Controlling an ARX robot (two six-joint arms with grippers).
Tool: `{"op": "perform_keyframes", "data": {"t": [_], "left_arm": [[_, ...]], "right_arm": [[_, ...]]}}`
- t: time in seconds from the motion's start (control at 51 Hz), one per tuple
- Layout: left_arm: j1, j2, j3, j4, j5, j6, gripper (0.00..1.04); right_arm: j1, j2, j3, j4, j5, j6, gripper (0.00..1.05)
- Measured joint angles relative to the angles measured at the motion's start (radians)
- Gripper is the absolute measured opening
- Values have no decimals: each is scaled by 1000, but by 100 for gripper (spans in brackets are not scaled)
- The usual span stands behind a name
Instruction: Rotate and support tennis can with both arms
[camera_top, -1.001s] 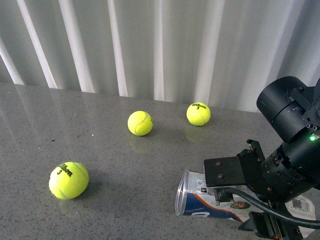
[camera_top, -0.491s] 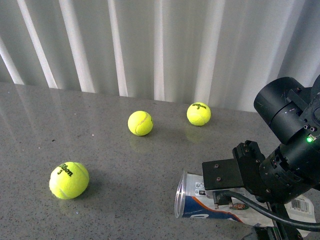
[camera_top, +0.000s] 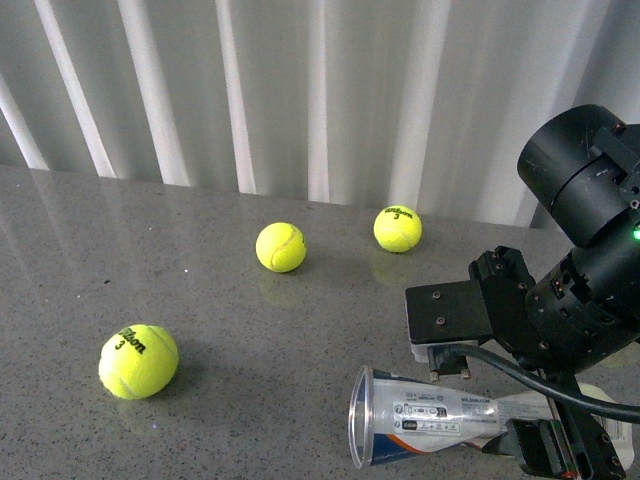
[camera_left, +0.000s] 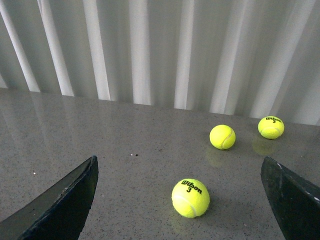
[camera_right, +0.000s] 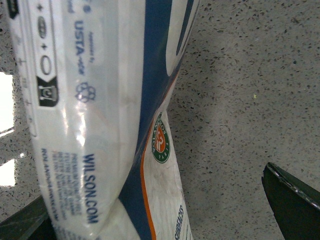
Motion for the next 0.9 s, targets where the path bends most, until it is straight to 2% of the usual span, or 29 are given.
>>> {"op": "perform_keyframes", "data": {"t": [0.648, 0.785, 0.903], "left_arm": [[0, 0, 0, 0, 0, 0, 98], [0, 0, 0, 0, 0, 0, 98], [0, 0, 0, 0, 0, 0, 98]], "right_arm": [[-11, -220, 7, -91, -14, -3, 98], [-21, -283, -19, -37, -43, 7, 98], [-42, -350, -64, 99, -43, 45, 98]]}}
